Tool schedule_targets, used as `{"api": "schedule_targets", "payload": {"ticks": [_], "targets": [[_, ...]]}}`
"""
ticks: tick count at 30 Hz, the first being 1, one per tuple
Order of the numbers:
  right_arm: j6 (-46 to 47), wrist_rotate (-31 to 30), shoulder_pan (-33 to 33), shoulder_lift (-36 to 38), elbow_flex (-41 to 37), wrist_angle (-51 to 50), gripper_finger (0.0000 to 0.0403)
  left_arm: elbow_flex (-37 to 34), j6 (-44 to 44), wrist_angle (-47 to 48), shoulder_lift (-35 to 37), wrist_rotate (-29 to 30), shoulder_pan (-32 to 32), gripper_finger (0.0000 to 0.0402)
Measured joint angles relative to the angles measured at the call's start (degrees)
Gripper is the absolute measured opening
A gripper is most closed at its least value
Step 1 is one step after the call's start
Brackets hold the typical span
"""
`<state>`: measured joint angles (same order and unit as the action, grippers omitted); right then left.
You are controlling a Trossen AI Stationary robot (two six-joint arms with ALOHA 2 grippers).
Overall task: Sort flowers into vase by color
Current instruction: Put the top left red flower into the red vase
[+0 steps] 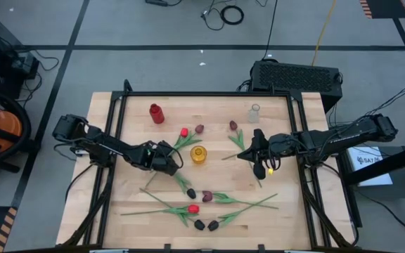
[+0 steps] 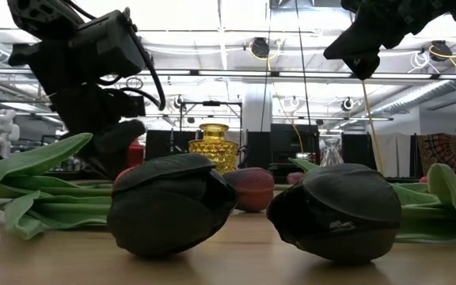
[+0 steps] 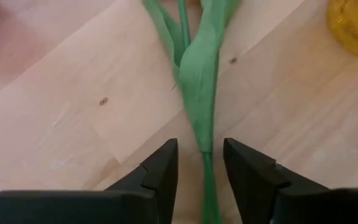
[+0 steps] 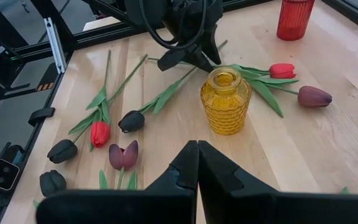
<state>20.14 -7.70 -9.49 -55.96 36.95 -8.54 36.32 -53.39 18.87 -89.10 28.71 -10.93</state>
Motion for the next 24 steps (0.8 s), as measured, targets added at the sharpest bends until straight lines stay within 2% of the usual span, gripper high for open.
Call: {"api": "schedule_targets", "payload": {"ticks": [12, 24], "targets": [[0.0, 0.0, -0.01, 0.0, 0.0, 0.0, 0.0, 0.0, 0.2, 0.09, 0.08, -0.24, 0.03, 0.0011], [-0.02, 0.0, 0.01, 0.0, 0.0, 0.0, 0.0, 0.02, 0.87, 0.13, 3.88, -1.85, -0.2, 0.0021]]}}
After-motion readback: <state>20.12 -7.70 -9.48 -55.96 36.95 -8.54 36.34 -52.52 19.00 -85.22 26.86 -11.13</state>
